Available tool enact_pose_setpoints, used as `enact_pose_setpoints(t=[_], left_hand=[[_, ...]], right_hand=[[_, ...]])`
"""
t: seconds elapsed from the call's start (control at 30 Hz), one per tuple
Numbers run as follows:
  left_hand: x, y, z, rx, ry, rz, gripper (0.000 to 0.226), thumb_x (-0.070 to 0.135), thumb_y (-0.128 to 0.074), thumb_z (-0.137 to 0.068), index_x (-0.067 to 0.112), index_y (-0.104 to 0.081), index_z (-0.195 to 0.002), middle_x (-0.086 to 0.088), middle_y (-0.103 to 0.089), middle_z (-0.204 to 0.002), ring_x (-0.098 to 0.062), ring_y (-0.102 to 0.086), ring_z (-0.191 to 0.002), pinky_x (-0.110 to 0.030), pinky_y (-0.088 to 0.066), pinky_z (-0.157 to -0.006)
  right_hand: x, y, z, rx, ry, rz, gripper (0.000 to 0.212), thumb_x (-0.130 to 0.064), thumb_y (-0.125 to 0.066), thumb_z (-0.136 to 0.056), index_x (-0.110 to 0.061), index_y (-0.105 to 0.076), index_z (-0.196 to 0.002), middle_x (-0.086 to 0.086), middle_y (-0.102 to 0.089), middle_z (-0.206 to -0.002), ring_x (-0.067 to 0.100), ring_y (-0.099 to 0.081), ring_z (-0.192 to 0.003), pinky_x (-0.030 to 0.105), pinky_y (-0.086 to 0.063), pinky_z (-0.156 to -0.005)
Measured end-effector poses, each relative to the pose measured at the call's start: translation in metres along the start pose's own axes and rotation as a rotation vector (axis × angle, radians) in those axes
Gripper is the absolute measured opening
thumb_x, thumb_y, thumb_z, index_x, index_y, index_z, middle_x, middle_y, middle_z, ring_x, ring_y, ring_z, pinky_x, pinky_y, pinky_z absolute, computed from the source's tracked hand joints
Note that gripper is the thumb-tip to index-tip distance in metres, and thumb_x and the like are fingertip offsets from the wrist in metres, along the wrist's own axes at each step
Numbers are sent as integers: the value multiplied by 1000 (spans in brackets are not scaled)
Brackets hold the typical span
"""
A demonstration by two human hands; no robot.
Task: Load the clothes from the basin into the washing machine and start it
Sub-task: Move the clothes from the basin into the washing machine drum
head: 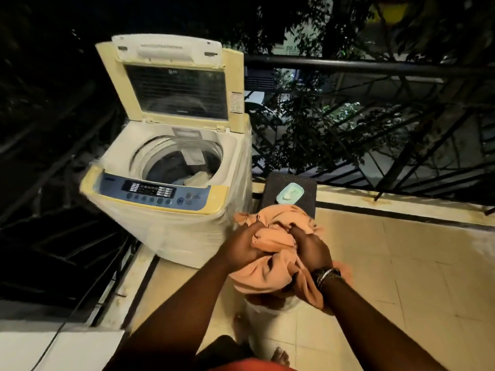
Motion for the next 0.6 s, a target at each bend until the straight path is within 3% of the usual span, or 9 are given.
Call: enact_pose_setpoints(t=[0.07,0.2,0.37,0.47,0.6], left_hand=[[11,35,-5,77,-26,34,46,23,-79,-80,29,-63,-122,11,-71,-114,-9,-66,-107,-34,-54,-93],[21,108,-18,202,-88,30,41,13,-81,-77,27,-65,-112,8,-73,-103,-10,-69,-99,-39,-56,-86],[17,199,-53,249,-114,-4,47,14,-82,-72,34,-64,-111,10,-74,-99,-8,-70,-94,-41,-58,-82],[6,255,-79,260,-147,-18,44,17,-81,-72,34,-64,-109,8,-74,-97,-13,-71,-94,-44,-59,-81],[-25,336,-102,316,-158,-26,47,29,-82,-69,40,-64,-110,4,-70,-102,-18,-69,-94,-45,-58,-79]], right_hand=[[-25,21,-17,88,56,-32,47,-53,-52,-84,-42,-52,-130,7,-72,-116,35,-68,-101,40,-55,-74],[-81,58,-57,212,189,-62,46,-45,-59,-89,-44,-53,-134,8,-72,-117,36,-68,-101,38,-53,-71],[-149,90,-118,304,247,-48,48,-44,-57,-91,-39,-54,-138,13,-71,-117,38,-66,-100,34,-40,-65],[-192,101,-159,365,257,-80,49,-50,-50,-84,-41,-55,-133,13,-72,-109,39,-66,-95,34,-41,-63],[-257,107,-214,416,283,-91,43,-42,-58,-89,-38,-58,-132,16,-73,-104,39,-66,-93,32,-36,-61]])
Point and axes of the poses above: each hand's wrist, its own z-axis away from the middle knuckle, its own y-axis out of the back of the hand, x = y × z, the point moved 7 cm from there along -z, towards the middle knuckle
